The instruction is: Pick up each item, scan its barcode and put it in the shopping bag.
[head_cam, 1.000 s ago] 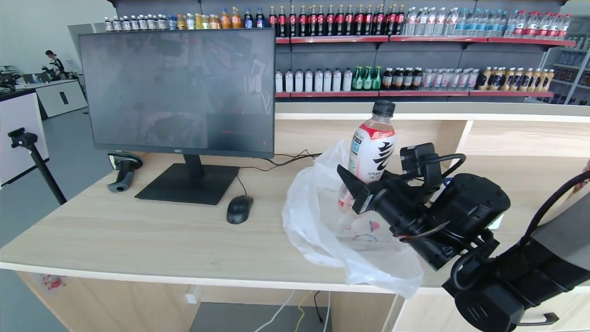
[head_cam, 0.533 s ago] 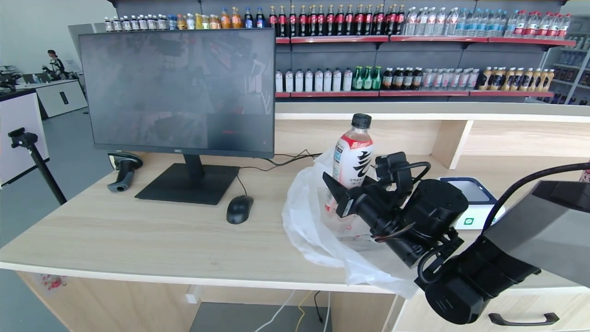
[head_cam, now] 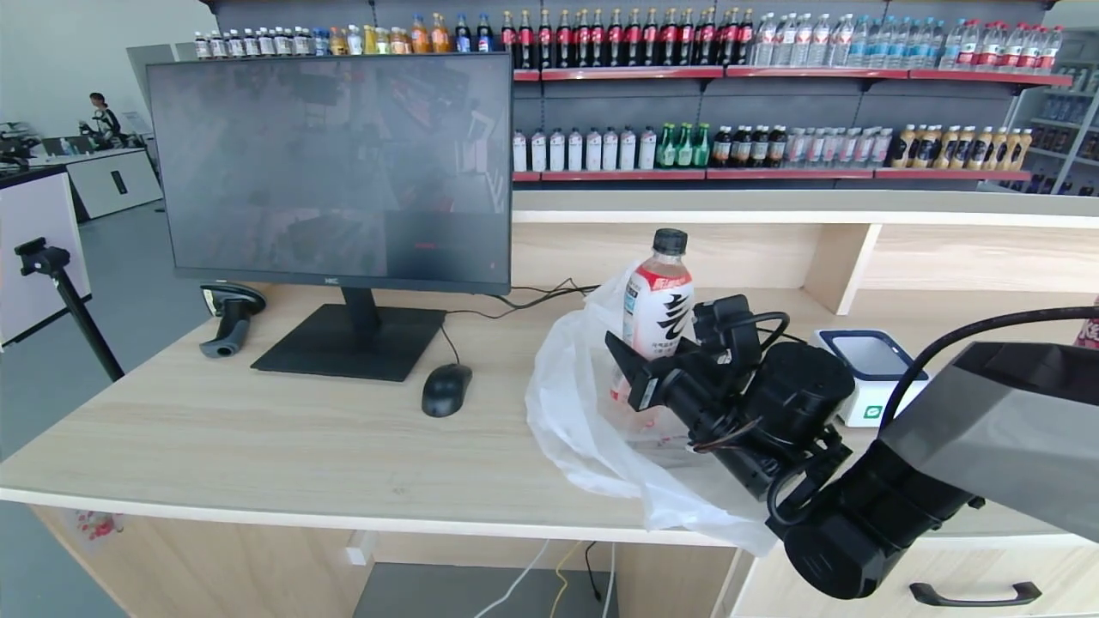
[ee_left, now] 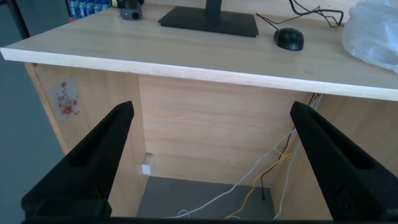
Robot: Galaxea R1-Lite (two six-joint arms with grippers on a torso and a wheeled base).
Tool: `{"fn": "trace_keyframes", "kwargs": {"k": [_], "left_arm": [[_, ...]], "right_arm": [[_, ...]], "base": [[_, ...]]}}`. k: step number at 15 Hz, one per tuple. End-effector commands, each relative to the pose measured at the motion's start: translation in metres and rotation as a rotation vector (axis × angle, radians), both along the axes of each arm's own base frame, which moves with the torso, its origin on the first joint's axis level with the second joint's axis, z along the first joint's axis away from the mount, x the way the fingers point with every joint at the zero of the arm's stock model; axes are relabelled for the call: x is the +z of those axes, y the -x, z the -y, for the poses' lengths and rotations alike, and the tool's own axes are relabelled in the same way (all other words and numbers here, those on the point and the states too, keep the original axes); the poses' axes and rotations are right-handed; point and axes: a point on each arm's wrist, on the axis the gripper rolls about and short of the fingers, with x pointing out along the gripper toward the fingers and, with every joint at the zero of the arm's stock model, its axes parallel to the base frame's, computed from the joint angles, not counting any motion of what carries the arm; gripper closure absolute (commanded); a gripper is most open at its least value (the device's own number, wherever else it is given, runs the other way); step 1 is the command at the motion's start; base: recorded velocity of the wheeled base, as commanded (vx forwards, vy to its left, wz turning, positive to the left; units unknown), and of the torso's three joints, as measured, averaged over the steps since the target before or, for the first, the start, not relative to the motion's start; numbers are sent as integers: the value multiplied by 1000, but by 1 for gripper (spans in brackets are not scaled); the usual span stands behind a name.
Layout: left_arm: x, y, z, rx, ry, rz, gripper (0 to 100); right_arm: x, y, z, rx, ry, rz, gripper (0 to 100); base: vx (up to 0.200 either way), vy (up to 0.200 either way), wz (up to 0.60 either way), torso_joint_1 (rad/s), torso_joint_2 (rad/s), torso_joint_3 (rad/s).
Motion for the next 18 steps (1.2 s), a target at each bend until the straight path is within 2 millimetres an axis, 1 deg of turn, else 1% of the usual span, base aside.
{"fn": "trace_keyframes", "kwargs": {"k": [1, 3, 8, 12, 14, 18], "left_arm": [[0, 0, 0, 0, 2, 1, 0], [0, 0, 0, 0, 2, 1, 0], [0, 0, 0, 0, 2, 1, 0], [0, 0, 0, 0, 0, 1, 0], [0, 0, 0, 0, 0, 1, 0], [0, 0, 0, 0, 0, 1, 0]], "right_arm": [[-5, -1, 2, -6, 12, -9, 100], [-11, 1, 3, -9, 36, -29, 100], [-20, 2, 4, -14, 65, -50, 100], [-23, 3, 4, -11, 64, -63, 100], [-29, 8, 8, -10, 79, -94, 100], [-30, 9, 8, -8, 80, -101, 100]], "base": [[0, 0, 0, 0, 0, 0], [0, 0, 0, 0, 0, 0], [0, 0, 0, 0, 0, 0], [0, 0, 0, 0, 0, 0], [0, 0, 0, 0, 0, 0], [0, 0, 0, 0, 0, 0]]}}
